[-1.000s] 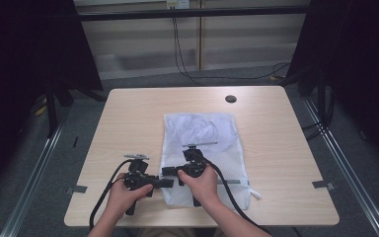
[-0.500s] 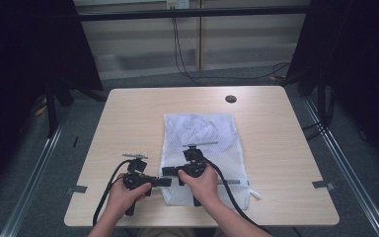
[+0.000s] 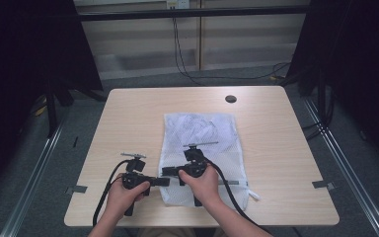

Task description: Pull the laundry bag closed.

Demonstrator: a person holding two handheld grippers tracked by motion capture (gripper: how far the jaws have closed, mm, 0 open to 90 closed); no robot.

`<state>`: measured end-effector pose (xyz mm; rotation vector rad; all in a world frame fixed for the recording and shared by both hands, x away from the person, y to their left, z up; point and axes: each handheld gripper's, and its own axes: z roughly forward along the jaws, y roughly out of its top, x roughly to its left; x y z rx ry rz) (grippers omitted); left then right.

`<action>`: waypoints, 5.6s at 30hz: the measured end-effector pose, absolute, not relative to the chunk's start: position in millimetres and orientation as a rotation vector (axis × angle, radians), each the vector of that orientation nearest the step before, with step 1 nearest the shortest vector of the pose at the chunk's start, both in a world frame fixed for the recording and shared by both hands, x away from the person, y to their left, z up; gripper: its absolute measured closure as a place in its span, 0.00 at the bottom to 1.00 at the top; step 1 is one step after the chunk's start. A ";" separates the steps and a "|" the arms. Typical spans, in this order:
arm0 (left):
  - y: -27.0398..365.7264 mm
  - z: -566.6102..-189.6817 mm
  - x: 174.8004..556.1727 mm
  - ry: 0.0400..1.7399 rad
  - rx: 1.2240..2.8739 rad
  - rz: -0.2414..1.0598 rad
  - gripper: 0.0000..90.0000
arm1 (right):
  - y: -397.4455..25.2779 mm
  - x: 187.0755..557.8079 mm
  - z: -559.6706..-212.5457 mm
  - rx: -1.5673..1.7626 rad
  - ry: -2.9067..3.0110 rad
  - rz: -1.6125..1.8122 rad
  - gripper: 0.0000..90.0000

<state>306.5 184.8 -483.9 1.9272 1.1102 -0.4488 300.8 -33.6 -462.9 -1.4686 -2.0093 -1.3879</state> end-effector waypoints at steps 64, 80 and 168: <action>189.5 -480.9 306.4 1.120 1.941 -0.409 0.97 | -68.3 301.9 -472.3 -1.482 -2.026 -1.339 0.97; 192.0 -480.6 307.2 1.123 1.939 -0.411 0.97 | -72.9 302.5 -473.6 -1.491 -2.037 -1.328 0.97; 197.5 -480.8 308.6 1.162 1.934 -0.453 0.97 | -97.4 298.6 -478.0 -1.502 -2.030 -1.306 0.97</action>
